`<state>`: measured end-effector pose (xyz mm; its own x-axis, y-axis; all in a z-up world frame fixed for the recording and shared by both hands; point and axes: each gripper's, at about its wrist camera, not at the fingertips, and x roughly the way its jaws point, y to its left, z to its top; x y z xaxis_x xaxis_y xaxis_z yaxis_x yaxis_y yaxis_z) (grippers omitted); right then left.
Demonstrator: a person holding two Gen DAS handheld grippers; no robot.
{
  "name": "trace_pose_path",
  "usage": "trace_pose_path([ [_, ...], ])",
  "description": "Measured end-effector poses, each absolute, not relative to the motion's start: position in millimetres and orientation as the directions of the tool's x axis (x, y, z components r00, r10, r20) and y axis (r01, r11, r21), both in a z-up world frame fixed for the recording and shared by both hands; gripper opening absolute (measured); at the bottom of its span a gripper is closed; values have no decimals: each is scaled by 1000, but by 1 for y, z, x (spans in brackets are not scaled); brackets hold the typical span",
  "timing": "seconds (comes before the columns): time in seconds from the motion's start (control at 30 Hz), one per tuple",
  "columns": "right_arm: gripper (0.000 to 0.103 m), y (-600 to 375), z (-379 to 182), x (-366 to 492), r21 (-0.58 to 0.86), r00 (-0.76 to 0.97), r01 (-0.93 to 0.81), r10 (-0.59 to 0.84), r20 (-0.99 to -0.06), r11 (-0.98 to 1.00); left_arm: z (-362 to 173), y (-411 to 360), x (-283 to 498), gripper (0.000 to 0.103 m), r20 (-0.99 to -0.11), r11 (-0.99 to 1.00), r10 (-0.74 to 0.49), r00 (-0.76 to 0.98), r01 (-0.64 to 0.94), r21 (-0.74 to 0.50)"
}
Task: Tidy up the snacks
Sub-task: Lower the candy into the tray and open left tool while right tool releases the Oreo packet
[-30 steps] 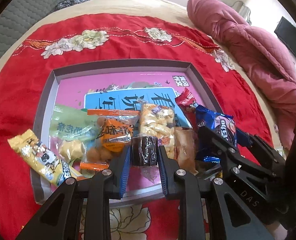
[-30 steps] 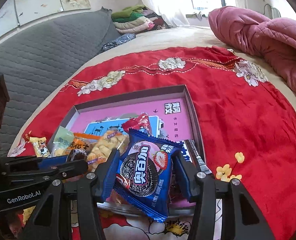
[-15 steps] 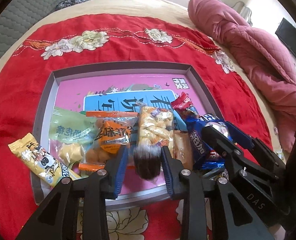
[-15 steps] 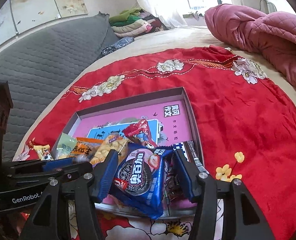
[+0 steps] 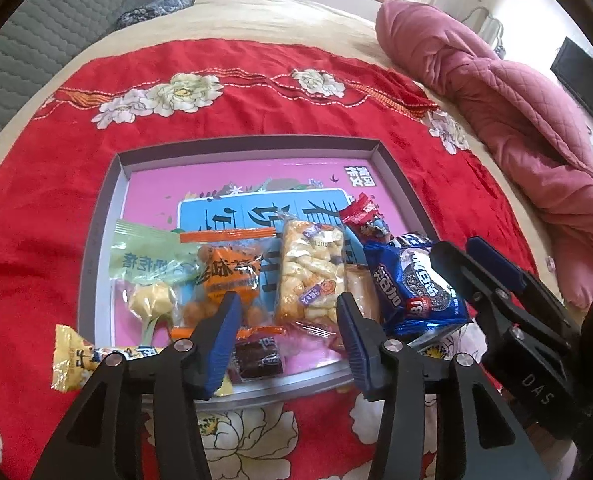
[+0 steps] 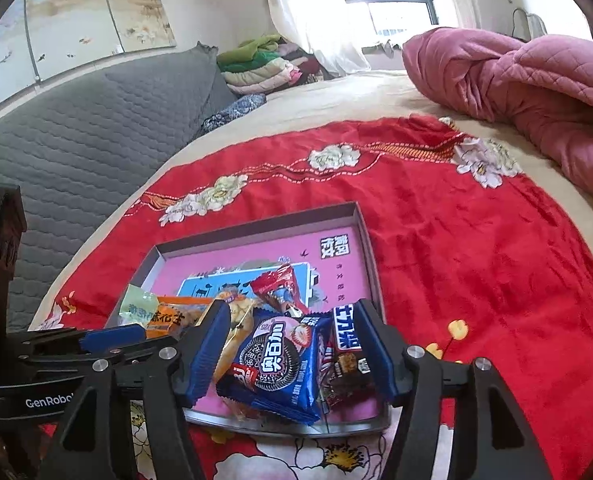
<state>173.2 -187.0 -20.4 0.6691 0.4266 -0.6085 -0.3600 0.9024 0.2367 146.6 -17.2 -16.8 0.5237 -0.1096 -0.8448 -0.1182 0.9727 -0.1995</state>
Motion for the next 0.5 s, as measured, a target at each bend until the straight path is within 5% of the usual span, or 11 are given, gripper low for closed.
trace_pose_path([
  [0.37, 75, -198, 9, 133, 195, 726, -372, 416, -548, 907, 3, -12, 112, 60, -824, 968, -82, 560, -150, -199],
  [0.5, 84, -198, 15, 117, 215, 725, -366, 422, -544, 905, 7, -13, 92, 74, -825, 972, -54, 562, -161, -173],
])
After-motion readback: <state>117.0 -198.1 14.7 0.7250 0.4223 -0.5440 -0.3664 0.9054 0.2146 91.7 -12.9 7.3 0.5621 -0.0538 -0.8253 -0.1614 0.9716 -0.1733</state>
